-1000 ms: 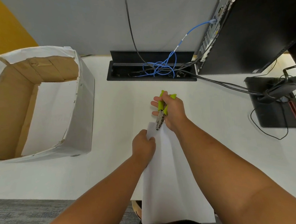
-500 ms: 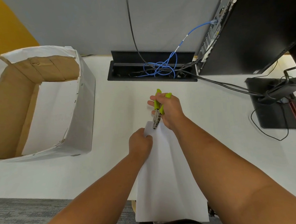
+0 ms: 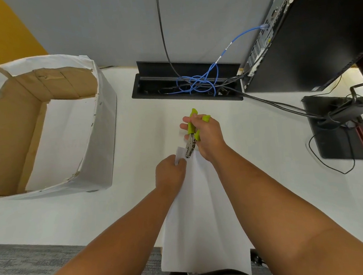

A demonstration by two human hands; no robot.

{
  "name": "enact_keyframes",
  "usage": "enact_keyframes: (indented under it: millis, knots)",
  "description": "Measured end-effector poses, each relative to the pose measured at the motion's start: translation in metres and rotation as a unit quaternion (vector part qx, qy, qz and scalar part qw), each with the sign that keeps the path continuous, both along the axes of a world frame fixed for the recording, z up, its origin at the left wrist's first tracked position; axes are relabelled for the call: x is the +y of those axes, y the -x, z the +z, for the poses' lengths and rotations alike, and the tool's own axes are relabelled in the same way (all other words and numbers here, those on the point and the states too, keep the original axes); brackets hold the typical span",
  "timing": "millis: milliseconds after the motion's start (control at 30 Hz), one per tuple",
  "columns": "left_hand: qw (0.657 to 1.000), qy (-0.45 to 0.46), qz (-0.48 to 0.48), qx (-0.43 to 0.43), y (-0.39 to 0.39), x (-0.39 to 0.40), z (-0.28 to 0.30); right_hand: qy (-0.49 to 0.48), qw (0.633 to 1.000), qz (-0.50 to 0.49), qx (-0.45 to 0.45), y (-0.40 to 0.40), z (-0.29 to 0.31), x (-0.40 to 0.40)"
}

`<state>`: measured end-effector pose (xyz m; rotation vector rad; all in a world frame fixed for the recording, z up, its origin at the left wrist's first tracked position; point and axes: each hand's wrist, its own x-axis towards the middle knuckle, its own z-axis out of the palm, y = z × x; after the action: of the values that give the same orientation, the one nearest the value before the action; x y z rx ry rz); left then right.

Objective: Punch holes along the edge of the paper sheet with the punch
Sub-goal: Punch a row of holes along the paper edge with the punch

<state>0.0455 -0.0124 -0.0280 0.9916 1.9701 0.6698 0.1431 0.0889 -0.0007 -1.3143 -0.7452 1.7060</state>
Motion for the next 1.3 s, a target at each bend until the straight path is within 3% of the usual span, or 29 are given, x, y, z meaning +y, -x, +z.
enact_keyframes:
  millis: [133, 367, 533, 667, 1300]
  knots:
    - [0.999, -0.027, -0.017, -0.004, 0.002, 0.001, -0.001, -0.003, 1.0, 0.012, 0.002, 0.001, 0.003, 0.0]
    - [0.998, -0.019, 0.034, -0.058, 0.002, 0.004, -0.007, -0.001, 0.999, 0.043, 0.005, 0.005, 0.006, 0.0]
    - [0.996, -0.006, 0.049, -0.073, 0.003, 0.003, -0.01, 0.011, 1.0, 0.018, 0.012, 0.005, 0.003, -0.003]
    - [0.994, -0.001, 0.065, -0.094, 0.004, 0.002, -0.01, 0.016, 1.0, -0.024, -0.005, -0.003, 0.001, 0.001]
    - [0.973, -0.032, 0.106, -0.201, 0.011, -0.008, -0.009, -0.015, 0.994, -0.044, -0.098, -0.025, 0.002, 0.008]
